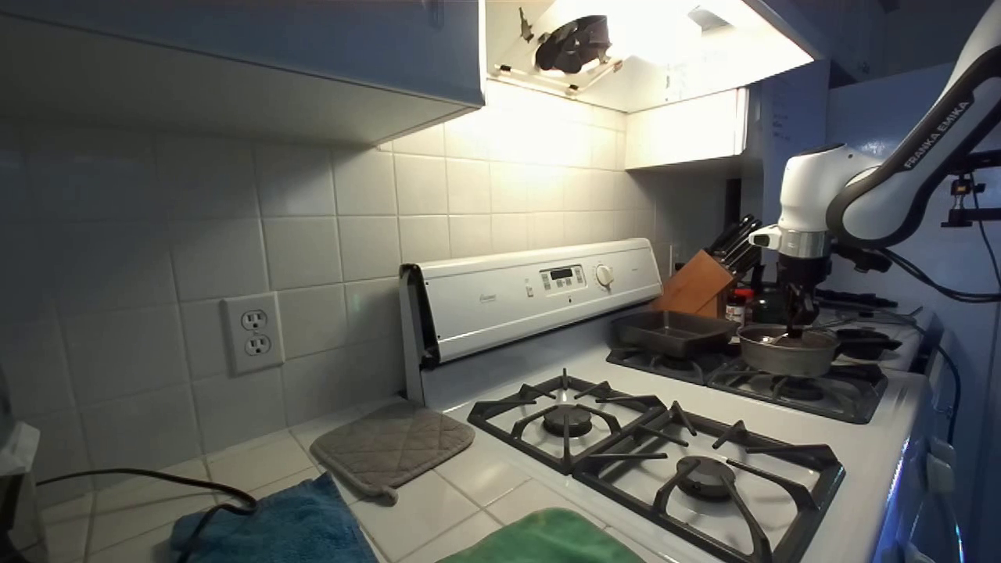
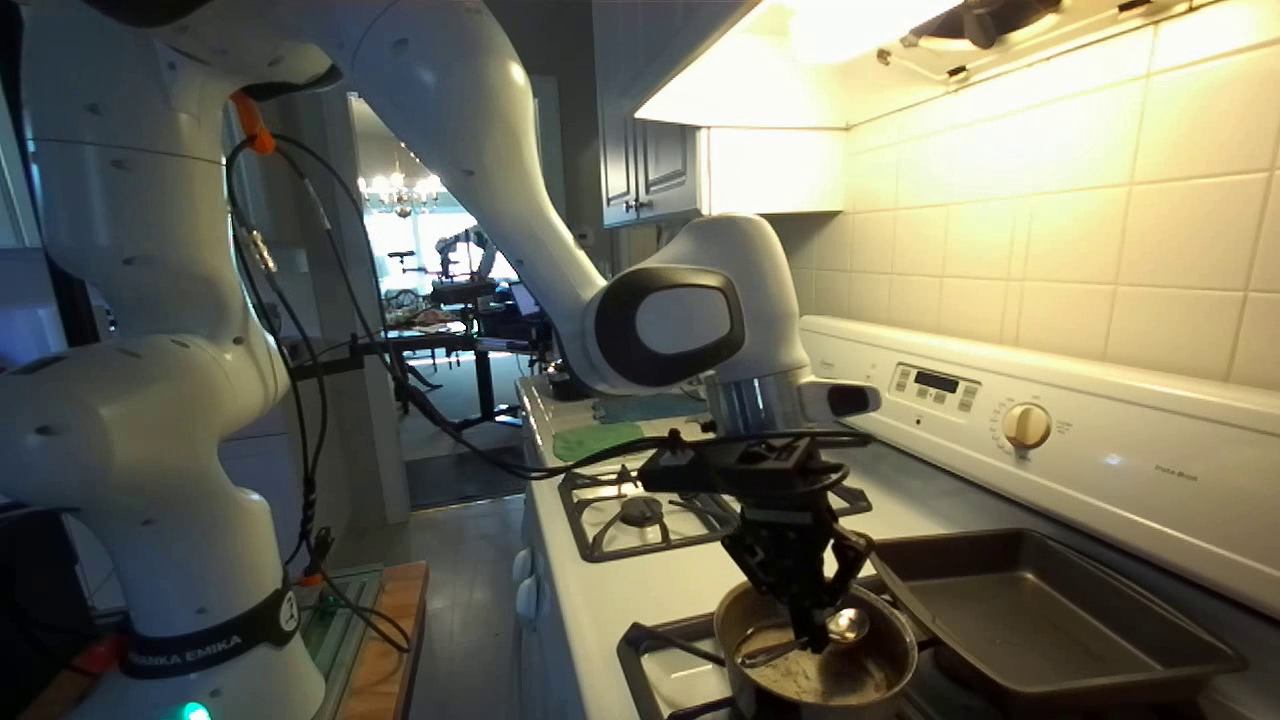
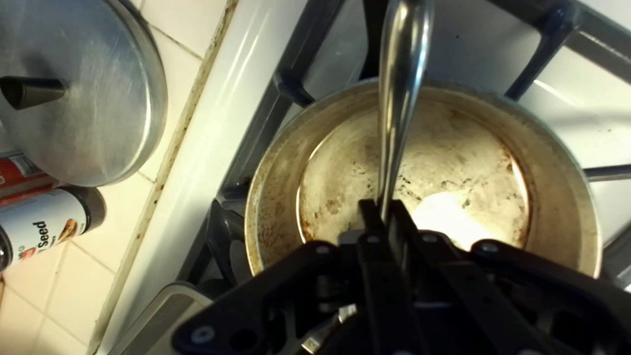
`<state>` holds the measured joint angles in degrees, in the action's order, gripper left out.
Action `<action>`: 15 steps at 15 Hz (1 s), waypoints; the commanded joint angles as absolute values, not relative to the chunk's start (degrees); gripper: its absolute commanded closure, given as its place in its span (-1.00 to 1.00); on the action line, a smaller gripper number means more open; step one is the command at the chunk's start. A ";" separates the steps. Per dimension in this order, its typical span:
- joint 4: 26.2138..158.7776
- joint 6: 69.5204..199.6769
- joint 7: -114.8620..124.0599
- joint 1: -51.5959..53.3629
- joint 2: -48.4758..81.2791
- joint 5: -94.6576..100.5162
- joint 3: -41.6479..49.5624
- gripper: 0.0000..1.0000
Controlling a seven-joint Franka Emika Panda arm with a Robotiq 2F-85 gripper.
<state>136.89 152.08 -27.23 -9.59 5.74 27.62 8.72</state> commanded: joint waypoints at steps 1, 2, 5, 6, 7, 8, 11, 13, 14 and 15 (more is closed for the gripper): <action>137.75 149.65 -31.13 -9.53 2.42 25.17 8.19 0.96; 137.85 149.21 -31.49 -9.46 1.93 25.14 8.18 0.96; 138.01 147.38 -32.57 -9.34 0.58 25.98 8.29 0.96; 138.25 146.53 -33.43 -9.30 -0.10 25.69 8.24 0.96; 138.62 145.67 -34.11 -9.20 -0.96 25.44 8.18 0.96; 138.87 144.80 -34.69 -9.08 -1.65 25.25 8.13 0.96; 140.77 143.45 -35.89 -8.31 -4.60 23.77 7.67 0.96; 142.08 142.98 -36.39 -7.49 -6.48 22.69 7.34 0.96; 142.89 142.83 -36.13 -7.00 -7.50 22.51 7.09 0.96; 143.58 142.57 -36.03 -6.48 -8.36 22.25 6.84 0.96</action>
